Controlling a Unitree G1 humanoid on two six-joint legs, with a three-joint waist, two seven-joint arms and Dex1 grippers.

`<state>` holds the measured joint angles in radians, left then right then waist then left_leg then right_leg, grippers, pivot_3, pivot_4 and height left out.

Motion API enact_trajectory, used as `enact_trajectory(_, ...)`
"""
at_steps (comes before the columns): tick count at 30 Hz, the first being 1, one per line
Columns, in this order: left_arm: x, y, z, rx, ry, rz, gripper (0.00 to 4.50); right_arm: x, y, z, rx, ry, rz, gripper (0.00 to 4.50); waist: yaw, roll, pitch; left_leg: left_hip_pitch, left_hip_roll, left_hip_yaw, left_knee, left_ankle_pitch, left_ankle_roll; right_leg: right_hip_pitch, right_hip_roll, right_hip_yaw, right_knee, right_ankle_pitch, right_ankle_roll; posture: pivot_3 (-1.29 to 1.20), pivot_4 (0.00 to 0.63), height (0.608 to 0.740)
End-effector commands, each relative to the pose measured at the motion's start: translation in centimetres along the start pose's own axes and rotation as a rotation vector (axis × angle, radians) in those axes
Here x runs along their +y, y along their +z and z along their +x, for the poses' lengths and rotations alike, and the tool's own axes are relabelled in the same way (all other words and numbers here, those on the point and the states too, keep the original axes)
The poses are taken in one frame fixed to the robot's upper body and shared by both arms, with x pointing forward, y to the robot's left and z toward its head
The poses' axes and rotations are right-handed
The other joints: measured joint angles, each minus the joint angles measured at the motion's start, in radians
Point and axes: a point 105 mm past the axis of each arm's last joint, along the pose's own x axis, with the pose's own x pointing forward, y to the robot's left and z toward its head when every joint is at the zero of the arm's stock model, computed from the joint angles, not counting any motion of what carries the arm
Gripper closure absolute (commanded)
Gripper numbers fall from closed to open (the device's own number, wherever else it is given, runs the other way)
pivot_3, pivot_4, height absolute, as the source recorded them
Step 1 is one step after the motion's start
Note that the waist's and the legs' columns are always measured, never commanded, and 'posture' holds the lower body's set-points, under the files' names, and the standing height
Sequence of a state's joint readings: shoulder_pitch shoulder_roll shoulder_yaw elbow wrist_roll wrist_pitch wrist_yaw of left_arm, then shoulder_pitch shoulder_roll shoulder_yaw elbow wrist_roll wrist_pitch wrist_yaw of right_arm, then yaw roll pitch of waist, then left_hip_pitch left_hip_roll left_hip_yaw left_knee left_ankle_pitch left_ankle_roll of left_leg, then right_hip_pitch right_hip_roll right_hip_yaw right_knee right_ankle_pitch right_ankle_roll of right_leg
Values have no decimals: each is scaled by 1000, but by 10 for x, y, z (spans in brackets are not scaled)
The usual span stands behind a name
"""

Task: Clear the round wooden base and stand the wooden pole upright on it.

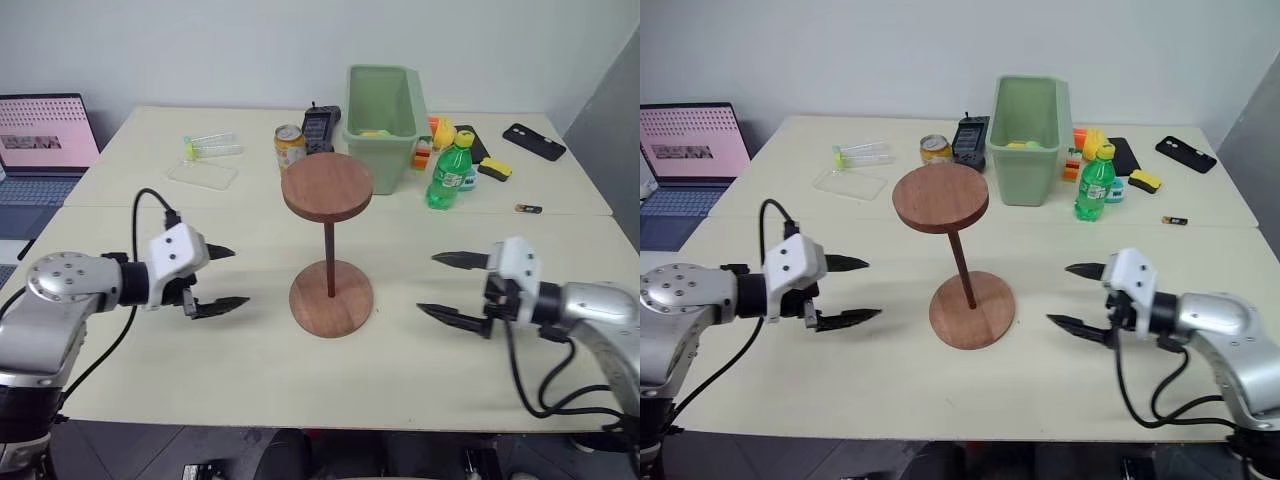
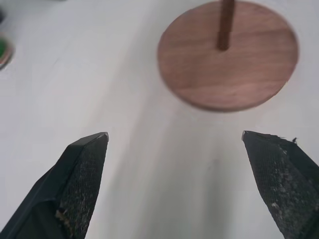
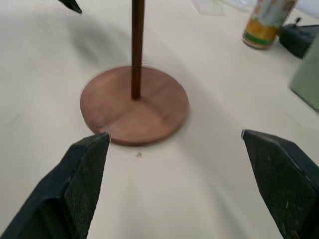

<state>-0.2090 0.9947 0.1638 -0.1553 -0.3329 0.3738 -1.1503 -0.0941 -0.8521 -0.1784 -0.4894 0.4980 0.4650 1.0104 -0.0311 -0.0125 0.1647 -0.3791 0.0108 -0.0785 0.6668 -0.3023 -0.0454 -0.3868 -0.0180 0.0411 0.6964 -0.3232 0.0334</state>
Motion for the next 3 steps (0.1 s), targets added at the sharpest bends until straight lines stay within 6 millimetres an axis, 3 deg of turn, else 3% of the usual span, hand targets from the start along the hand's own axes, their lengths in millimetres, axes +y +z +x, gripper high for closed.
enact_trajectory(1, 14, -8, -16, 25, 71, -4, 0, -5, 6, -22, 28, -25, -72, 72, 0, 0, 0, 0, 0, 0, 0, 0, 0, 0, 0, 0, 0, 0, 0, 0, 150, 740)
enact_trajectory(3, 18, -12, -17, 45, 80, 30, 0, -7, 1, -28, 61, -36, -81, 72, 0, 0, 0, 0, 0, 0, 0, 0, 0, 0, 0, 0, 0, 0, 0, 0, 150, 740)
